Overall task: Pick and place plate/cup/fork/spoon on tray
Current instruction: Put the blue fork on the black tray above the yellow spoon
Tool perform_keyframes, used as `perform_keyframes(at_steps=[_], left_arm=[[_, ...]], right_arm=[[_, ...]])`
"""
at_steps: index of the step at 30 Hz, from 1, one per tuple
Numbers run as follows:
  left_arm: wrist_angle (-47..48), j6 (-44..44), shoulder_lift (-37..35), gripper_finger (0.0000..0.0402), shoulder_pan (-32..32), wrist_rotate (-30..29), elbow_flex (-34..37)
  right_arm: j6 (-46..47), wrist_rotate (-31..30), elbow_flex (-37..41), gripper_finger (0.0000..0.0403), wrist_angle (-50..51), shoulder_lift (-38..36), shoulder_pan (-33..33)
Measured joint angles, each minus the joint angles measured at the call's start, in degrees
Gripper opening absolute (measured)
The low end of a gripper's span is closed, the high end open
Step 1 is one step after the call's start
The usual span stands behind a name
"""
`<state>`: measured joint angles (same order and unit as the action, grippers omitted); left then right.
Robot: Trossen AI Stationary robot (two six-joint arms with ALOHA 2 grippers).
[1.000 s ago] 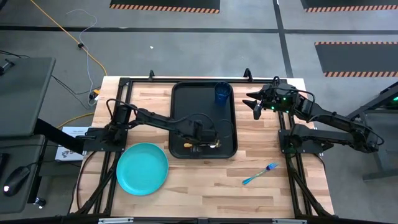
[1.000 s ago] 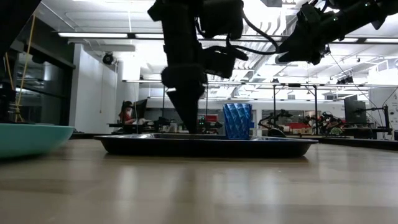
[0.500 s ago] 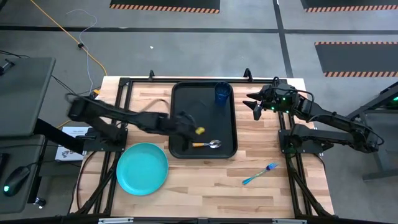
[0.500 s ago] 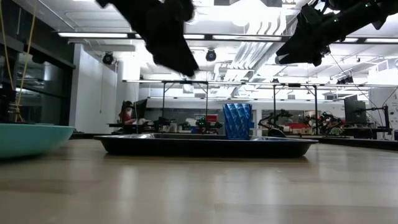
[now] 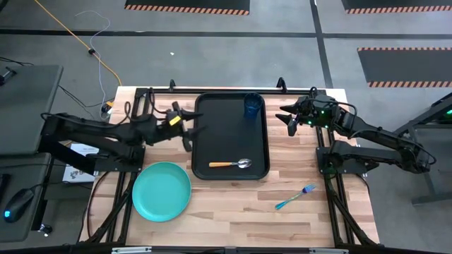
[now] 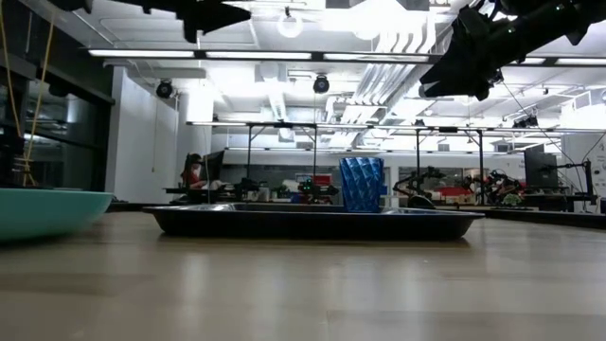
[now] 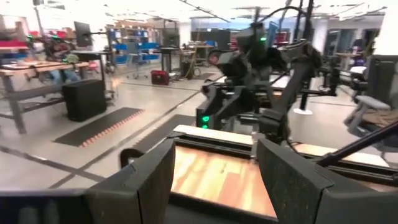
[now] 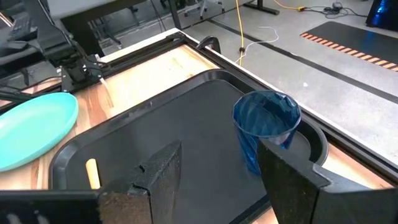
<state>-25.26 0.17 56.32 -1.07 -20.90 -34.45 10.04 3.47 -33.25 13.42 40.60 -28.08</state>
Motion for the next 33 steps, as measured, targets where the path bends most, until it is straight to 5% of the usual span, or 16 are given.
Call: perform_keyframes(at_steps=[33], left_arm=[[-0.28,0.1,-3.31,0.0216,1.6,0.09,2.7]], right_arm=[[0.0,2.41,-0.01,0.02,-0.72,0.02,0.01]])
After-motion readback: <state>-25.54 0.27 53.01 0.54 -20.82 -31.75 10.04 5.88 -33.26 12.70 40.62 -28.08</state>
